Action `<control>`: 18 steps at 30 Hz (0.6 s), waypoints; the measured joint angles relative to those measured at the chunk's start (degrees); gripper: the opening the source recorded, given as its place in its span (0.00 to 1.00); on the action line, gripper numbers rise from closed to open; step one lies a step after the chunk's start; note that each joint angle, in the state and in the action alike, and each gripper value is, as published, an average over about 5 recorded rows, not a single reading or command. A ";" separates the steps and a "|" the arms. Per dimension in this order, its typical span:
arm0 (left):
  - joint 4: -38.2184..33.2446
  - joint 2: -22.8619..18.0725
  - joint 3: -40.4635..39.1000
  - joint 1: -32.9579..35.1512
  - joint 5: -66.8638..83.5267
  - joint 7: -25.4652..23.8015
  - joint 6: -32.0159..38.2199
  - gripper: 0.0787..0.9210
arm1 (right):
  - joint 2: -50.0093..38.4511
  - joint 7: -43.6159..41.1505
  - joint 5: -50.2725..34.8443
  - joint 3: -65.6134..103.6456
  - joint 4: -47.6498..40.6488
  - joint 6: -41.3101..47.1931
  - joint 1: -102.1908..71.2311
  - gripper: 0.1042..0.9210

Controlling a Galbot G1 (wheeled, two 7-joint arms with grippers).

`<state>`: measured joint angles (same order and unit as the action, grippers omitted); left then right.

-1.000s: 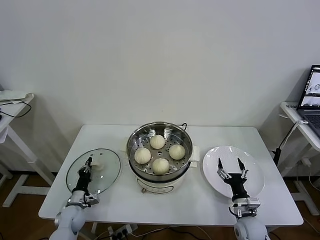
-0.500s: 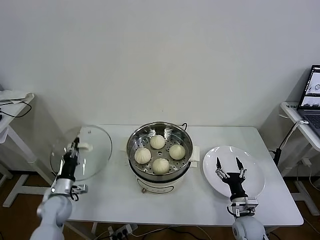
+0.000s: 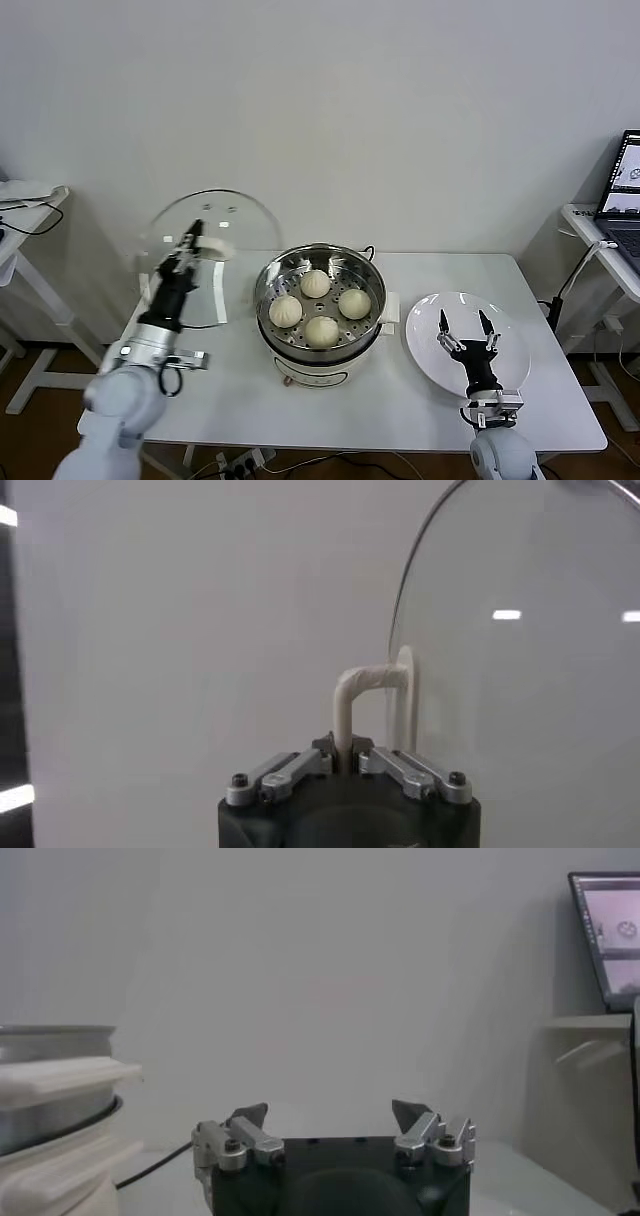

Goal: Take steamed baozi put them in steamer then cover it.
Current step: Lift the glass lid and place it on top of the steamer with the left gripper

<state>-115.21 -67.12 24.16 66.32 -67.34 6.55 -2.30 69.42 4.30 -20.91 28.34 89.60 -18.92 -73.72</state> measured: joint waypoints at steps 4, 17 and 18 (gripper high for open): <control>-2.66 -1.30 -8.24 -1.94 2.26 -2.61 -5.31 0.14 | 0.19 0.05 0.02 0.13 -0.62 -0.16 0.34 0.88; -0.02 -6.79 -26.37 -10.37 -1.16 -12.53 -20.34 0.14 | 0.27 0.04 -0.59 0.42 -2.40 -0.14 1.55 0.88; 0.57 -7.05 -26.98 -10.92 -1.67 -13.22 -21.11 0.14 | 0.36 0.00 -0.60 0.44 -2.57 -0.18 1.63 0.88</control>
<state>-114.64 -74.17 -2.82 55.40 -69.01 -6.67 -23.41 69.78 4.31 -21.50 28.78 87.03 -19.10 -72.09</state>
